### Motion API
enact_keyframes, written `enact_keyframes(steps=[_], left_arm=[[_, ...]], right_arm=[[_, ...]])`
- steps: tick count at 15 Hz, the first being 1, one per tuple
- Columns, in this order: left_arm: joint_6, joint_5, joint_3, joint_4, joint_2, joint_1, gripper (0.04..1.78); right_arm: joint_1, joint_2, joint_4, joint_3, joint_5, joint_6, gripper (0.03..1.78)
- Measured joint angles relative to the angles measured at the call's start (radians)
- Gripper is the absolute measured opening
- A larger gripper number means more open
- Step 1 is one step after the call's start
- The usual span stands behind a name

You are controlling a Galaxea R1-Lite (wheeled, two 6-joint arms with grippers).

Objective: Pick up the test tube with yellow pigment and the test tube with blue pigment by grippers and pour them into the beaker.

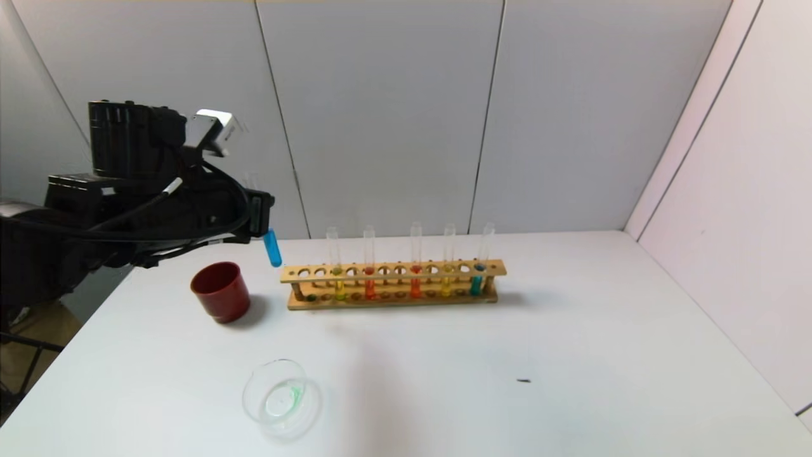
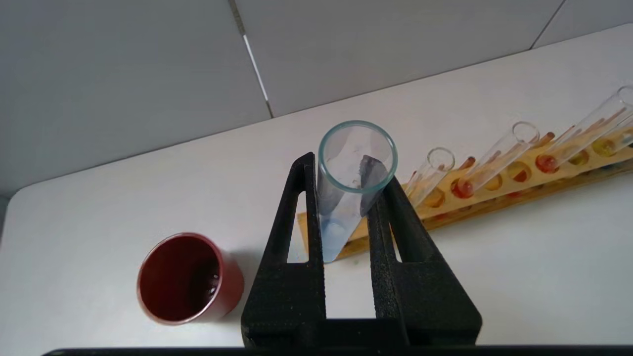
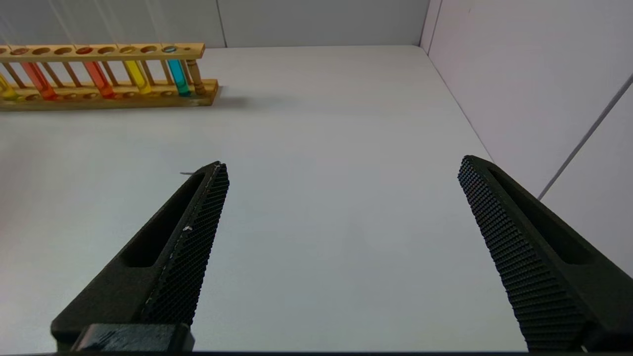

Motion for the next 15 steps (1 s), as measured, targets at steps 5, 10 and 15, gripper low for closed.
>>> enact_keyframes(steps=[5,10,15], left_arm=[[0.07,0.052,0.14,0.089,-0.153,0.002,0.31],[0.123,0.092,0.266,0.134,-0.288,0.004,0.31],[0.164,0.113,0.324,0.269,-0.398,0.005,0.31]], right_arm=[[0.0,0.0,0.0,0.0,0.0,0.0,1.7],[0.0,0.0,0.0,0.0,0.0,0.0,1.7],[0.0,0.0,0.0,0.0,0.0,0.0,1.7]])
